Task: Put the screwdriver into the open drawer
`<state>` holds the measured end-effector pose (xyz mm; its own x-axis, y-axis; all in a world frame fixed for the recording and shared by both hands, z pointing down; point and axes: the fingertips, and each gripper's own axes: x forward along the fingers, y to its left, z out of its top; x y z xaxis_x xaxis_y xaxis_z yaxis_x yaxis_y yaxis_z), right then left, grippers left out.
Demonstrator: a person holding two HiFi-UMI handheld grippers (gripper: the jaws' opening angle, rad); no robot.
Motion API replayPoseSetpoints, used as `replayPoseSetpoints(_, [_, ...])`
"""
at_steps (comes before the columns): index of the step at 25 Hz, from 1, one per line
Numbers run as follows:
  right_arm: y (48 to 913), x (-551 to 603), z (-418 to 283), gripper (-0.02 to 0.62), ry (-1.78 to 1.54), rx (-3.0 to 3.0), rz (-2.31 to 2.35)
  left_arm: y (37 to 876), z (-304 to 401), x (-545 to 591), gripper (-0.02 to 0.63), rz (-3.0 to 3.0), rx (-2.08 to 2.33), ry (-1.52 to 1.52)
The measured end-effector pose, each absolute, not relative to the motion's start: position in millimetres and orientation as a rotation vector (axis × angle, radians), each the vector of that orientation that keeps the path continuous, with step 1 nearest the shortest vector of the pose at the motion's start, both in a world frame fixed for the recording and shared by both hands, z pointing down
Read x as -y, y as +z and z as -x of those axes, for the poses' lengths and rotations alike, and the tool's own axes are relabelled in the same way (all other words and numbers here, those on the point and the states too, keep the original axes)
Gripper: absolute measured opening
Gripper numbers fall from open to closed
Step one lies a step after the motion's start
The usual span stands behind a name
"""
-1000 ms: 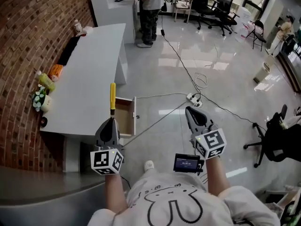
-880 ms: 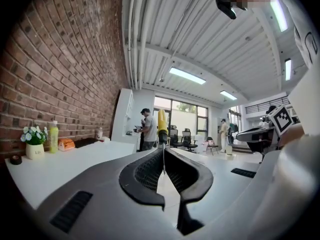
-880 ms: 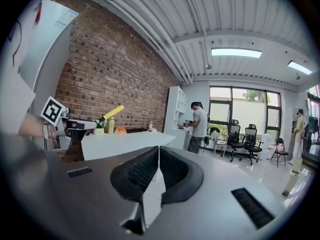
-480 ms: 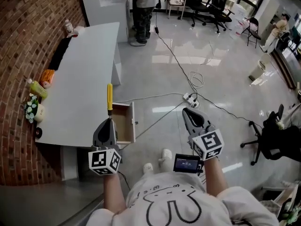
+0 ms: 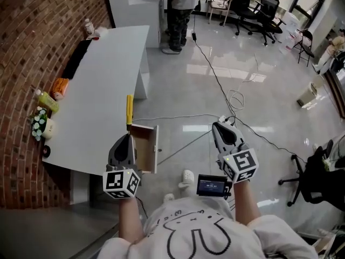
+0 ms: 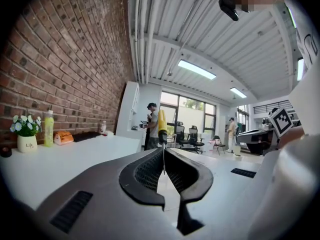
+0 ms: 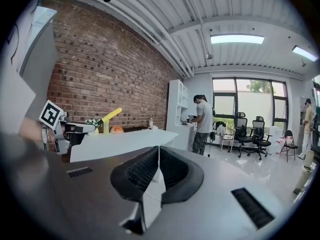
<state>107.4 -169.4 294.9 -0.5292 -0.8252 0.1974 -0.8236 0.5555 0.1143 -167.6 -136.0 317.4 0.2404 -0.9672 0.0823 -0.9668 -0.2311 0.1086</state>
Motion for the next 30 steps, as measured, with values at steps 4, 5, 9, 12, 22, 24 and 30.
replayPoseSetpoints(4, [294.3,209.3,-113.4,0.021,-0.009,2.594,-1.332,315.5,163.9,162.2,0.02,-2.316,1.912,-0.012])
replayPoseSetpoints(5, [294.2,219.0,-115.0,0.021,-0.008,2.602,-1.318,315.1,163.1,167.9,0.02,-2.302,1.928,-0.013])
replayPoseSetpoints(9, [297.8,255.0,-117.8,0.021,-0.004,2.634,-1.253,316.7,161.4,188.7,0.02,-2.246,1.994,-0.014])
replayPoseSetpoints(12, [306.5,277.3,-120.6,0.021,0.011,2.649,-1.2,323.3,158.2,200.5,0.02,-2.205,2.033,-0.006])
replayPoseSetpoints(22, [356.5,308.7,-109.7,0.021,0.153,2.625,-1.085,361.3,159.8,220.5,0.02,-2.113,2.015,0.072])
replayPoseSetpoints(24, [367.8,306.6,-102.2,0.021,0.184,2.608,-1.069,372.8,163.6,221.0,0.02,-2.099,1.985,0.089])
replayPoseSetpoints(30, [400.7,293.2,-87.0,0.021,0.266,2.56,-1.039,411.2,171.6,216.7,0.02,-2.056,1.898,0.13])
